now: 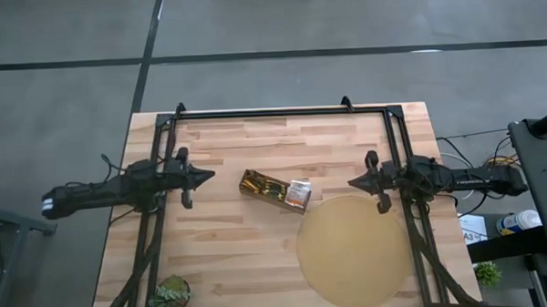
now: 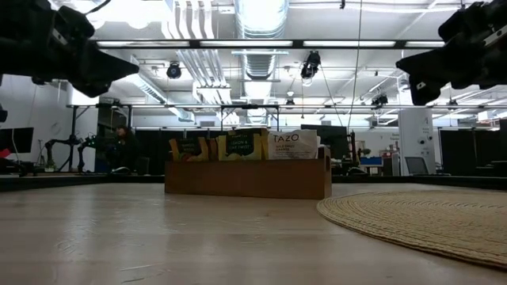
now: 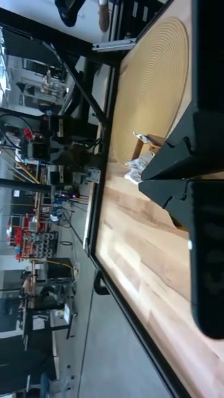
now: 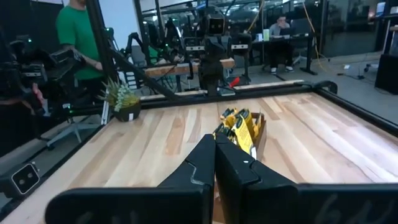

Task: Pick & Place Tea
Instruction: Return to Home Position

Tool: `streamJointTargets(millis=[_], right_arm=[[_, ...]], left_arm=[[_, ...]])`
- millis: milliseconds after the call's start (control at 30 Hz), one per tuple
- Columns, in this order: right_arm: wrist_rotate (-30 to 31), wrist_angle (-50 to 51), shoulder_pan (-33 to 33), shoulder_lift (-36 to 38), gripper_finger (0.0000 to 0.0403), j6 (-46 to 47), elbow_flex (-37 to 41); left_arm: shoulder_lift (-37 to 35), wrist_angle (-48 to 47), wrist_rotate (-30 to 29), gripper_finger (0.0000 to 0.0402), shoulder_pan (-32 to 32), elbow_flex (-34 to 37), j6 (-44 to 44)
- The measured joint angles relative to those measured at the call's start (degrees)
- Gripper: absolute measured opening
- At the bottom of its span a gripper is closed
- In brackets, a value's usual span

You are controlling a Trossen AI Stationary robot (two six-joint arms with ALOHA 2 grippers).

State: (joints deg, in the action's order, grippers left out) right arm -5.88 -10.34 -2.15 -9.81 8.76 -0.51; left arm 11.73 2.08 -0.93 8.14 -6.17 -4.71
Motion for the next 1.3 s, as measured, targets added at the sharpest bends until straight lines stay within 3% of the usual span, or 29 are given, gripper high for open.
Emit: streamJointTargets(millis=[367, 600, 867, 1300], right_arm=[[0.1, 6.7, 0.0, 9.5, 0.0009, 0.9, 0.0], [0.9, 8.9, 0.0, 9.8, 0.0009, 0.2, 0.0], [4.7, 8.9, 0.0, 9.8, 0.0009, -1.3, 0.0], [4.6, 8.9, 0.0, 9.7, 0.0009, -1.3, 0.0]], left_arm=[[-6.6, -7.7, 1.1, 0.0, 0.0, 0.0, 0.0], [-9.8, -9.7, 1.2, 0.0, 0.0, 0.2, 0.7], [-11.6, -1.1, 1.5, 0.0, 0.0, 5.6, -0.1], [-10.3, -1.7, 1.5, 0.0, 0.0, 5.6, 2.5]])
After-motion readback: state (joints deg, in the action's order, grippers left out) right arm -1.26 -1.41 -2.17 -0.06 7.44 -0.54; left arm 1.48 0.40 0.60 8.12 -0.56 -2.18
